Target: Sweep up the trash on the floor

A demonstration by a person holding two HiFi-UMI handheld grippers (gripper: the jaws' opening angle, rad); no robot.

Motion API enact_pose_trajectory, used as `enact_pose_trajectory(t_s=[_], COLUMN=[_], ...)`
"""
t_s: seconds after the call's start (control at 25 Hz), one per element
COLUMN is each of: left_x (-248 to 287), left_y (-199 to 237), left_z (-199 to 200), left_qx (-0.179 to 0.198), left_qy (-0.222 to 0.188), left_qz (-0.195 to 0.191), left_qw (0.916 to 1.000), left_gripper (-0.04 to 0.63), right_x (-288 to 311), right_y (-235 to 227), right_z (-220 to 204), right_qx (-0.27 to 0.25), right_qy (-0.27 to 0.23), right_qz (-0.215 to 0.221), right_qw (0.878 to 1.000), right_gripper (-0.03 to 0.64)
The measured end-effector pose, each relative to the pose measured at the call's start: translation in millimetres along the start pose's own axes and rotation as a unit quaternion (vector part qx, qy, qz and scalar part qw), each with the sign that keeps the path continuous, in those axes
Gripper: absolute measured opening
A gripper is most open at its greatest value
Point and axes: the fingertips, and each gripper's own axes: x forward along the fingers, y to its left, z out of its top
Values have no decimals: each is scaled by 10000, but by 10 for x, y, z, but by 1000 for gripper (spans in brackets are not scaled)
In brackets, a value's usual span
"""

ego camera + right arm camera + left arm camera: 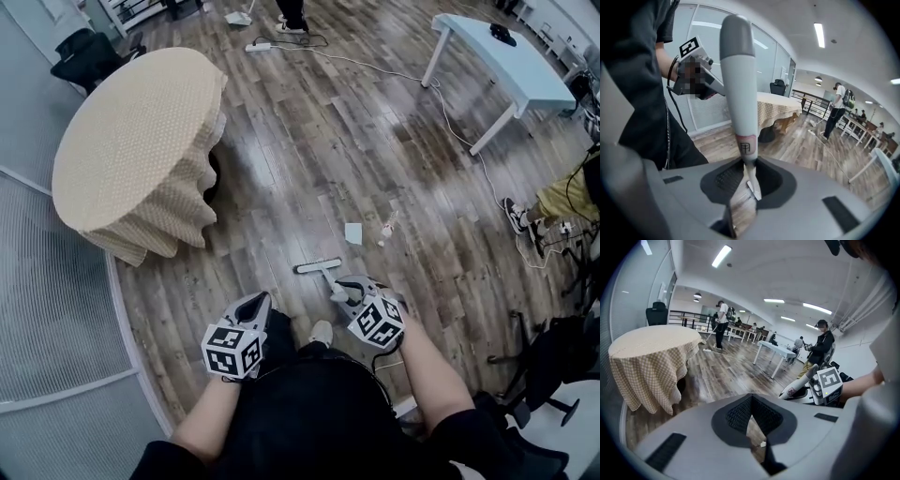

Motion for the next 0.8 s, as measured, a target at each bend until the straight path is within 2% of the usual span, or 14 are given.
enact_pose_trajectory(t_s=[0.16,0.48,0.8], left_x=[-29,73,287], left_y=[-63,-265,-291], left_z=[99,132,292], left_qx=[129,280,343], left_qy=[-115,-75,-70], left_qz=[-22,-174,-278], left_qw=[9998,9994,9990], left_gripper=[-3,-3,-3], right_x=[-150,-421,-499], right_y=[29,-71,-670], right_z=[-66,-207,-247], right_qx=[213,616,1315], right_qy=[-48,-104,-265], right_qz=[-83,-385,-892], right_qw=[9997,9973,9869], right_gripper=[86,86,84])
